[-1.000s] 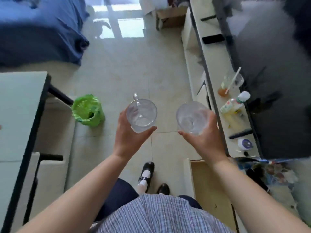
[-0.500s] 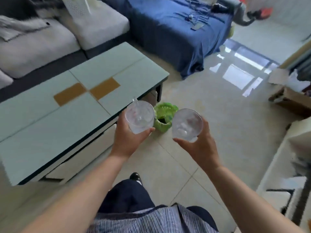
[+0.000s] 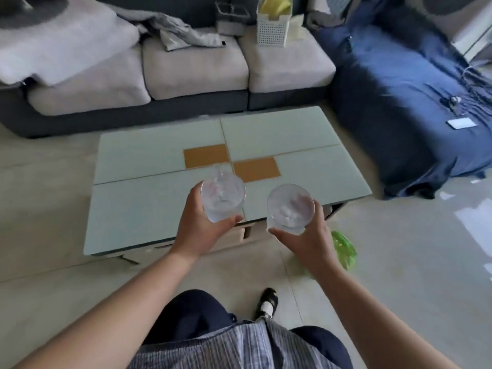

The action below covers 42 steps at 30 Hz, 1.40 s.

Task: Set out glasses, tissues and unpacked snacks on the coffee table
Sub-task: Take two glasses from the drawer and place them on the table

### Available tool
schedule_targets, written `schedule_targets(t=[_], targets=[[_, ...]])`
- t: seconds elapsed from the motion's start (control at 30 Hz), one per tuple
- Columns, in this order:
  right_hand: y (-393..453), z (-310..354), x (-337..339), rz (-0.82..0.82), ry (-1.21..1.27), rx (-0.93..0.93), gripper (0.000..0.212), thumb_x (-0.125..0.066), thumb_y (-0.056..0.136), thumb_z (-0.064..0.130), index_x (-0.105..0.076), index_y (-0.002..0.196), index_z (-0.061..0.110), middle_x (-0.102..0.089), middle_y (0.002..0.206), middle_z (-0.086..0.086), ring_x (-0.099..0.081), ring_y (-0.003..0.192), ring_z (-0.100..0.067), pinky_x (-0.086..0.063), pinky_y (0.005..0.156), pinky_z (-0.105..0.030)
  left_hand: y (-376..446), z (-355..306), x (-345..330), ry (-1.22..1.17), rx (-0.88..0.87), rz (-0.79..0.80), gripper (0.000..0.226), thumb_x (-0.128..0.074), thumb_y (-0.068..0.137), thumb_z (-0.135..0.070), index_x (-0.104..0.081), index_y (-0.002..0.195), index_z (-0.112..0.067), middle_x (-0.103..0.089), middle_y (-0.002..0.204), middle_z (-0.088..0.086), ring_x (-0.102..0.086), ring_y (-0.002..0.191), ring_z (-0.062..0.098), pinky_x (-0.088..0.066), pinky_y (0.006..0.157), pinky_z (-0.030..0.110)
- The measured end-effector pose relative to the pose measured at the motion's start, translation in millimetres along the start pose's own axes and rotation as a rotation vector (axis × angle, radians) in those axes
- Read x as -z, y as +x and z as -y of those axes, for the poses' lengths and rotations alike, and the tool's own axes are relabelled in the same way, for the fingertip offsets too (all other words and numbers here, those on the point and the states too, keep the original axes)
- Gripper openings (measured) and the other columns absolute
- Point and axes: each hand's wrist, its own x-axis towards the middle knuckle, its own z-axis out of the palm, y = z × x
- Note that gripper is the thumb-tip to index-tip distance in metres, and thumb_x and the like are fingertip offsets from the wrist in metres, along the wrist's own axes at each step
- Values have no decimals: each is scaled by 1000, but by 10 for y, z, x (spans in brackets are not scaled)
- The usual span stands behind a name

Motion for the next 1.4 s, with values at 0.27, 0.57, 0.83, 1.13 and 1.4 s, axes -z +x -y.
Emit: schedule_targets(t=[0.27, 0.57, 0.83, 1.13, 1.4], targets=[[1134, 189, -403, 226, -2, 110, 87, -86, 62, 25, -37, 134, 20, -49, 129, 3, -46, 117, -14, -37, 92, -24, 491, 271, 90, 3, 120, -292, 87, -87, 59, -25, -38, 130, -23, -47, 131, -5, -46, 124, 10, -37, 99, 22], [1855, 435, -1175, 398, -41, 133, 87, -85, 64, 25, -36, 136, 22, -48, 131, 5, -47, 117, -14, -37, 90, -23, 1008, 781, 523, -19, 251, -450, 88, -87, 57, -28, -40, 130, -27, -46, 131, 1, -46, 125, 15, -39, 103, 30], [2813, 741, -2750, 358, -81, -43, 81, -87, 61, 22, -43, 128, 26, -51, 116, 13, -47, 106, -7, -36, 88, -23, 2335, 1951, 1433, 28, 368, -341, 82, -88, 59, -17, -46, 129, -19, -50, 129, -1, -48, 119, 11, -37, 99, 24], [3425, 415, -3408, 298, -136, -86, 83, -85, 65, 23, -38, 132, 20, -50, 116, 11, -46, 103, -9, -35, 83, -22, 3044, 2658, 1521, 9, 399, -286, 83, -86, 56, -31, -45, 128, -24, -53, 129, -7, -49, 119, 6, -38, 98, 24], [4108, -114, -4118, 230, -180, -119, 85, -86, 63, 25, -38, 133, 14, -54, 127, -1, -51, 115, -20, -33, 82, -18, 3835, 3509, 1336, 51, 395, -278, 82, -89, 58, -24, -45, 128, -23, -54, 128, -7, -49, 118, 8, -39, 97, 25]])
